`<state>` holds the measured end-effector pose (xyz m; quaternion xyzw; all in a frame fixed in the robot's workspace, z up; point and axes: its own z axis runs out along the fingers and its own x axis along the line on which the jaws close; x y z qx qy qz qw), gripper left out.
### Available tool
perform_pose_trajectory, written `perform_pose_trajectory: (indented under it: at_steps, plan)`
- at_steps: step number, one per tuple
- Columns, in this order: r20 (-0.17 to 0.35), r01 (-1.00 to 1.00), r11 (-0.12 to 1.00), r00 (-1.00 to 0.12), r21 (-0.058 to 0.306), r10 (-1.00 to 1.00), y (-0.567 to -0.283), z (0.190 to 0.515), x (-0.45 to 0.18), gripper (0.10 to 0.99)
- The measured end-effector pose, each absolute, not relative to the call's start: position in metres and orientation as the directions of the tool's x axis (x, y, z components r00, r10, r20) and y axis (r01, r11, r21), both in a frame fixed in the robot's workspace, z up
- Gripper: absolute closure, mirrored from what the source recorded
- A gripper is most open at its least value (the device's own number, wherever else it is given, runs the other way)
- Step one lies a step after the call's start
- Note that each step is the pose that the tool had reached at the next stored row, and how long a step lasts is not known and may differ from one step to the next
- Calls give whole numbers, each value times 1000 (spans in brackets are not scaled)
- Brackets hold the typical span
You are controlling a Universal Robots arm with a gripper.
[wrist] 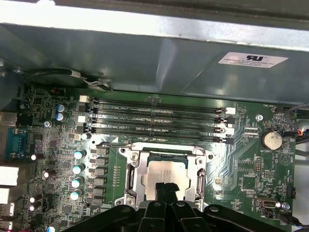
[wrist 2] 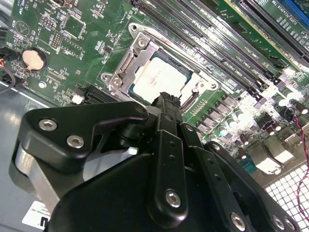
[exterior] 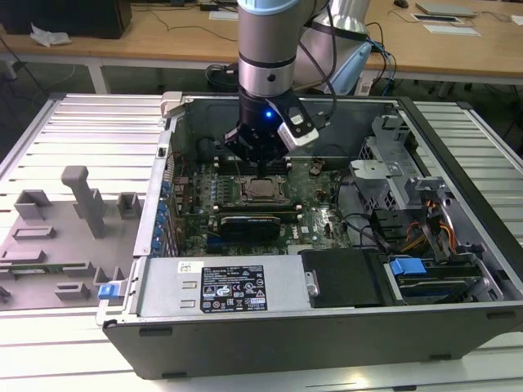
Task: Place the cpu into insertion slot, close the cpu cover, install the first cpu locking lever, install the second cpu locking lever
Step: 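Install the first cpu locking lever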
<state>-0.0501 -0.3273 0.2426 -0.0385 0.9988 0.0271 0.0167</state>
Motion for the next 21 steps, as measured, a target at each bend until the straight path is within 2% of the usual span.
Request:
perform_pose_trajectory:
  at_steps: [21]
  plan:
    - [-36,-78,996,-996,53,-76,-327,243,-68,980]
